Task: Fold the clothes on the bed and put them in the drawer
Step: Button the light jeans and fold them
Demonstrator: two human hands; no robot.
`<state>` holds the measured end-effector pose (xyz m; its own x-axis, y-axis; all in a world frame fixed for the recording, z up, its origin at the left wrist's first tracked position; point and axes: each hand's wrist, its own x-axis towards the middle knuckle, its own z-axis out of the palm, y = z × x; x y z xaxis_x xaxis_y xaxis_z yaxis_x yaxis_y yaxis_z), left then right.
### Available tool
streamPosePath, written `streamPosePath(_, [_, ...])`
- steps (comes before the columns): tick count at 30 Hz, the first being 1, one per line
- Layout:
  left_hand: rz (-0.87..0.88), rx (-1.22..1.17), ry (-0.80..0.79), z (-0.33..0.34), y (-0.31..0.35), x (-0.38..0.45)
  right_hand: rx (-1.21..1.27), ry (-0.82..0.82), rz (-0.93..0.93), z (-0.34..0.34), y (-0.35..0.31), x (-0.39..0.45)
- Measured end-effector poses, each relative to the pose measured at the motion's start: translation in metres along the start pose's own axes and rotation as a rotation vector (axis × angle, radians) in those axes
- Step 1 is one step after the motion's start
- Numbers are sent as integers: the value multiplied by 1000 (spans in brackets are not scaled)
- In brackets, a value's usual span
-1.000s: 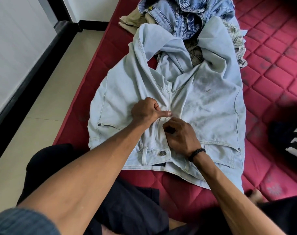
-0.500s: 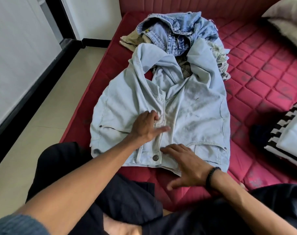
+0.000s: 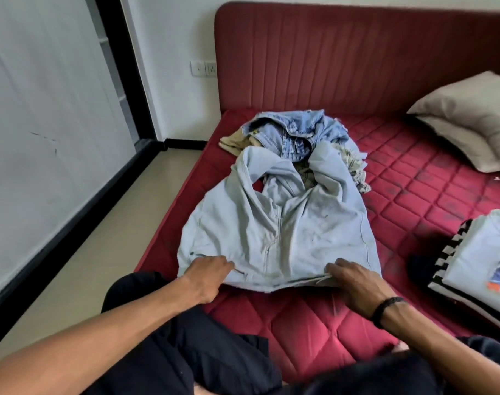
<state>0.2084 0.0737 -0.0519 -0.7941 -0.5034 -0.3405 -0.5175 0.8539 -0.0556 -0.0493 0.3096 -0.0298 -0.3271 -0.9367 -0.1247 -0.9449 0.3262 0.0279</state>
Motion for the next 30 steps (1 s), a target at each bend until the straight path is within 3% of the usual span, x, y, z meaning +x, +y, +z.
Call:
streamPosePath(5, [-61,-207,359,-101,-57,0,-104,62,42,-95,21,6])
streamPosePath(9, [108,-358,563,-207,-107,-29,-46,283,-41,-181,34,-2])
streamPosePath(15, [476,-1176,962,-312,-114,-136,243,634,-155,-316,62,-70])
streamPosePath(18, [539,-1464,1096,-333,-111,-144,520,792,-169,-361,73,-97])
streamPosePath(22, [570,-1639,1080,-356,-93,-146,1021,1116,-312,-375,64,-94])
streamPosePath(24, [705,-1692,1009,-368,-80,-161,1347,1186,-444,-384,57,-92])
streamPosePath(27, [873,-1672,870,-390,-40,-166,1692,1024,-672,-406,30,-76])
streamPosePath(29, [917,-1616,762,-416,-8,-144,1738,893,-619,-427,12,-51])
streamPosePath(30, [930,-1603,711,-426,7,-128,1643,814,-570,-440,3,-36])
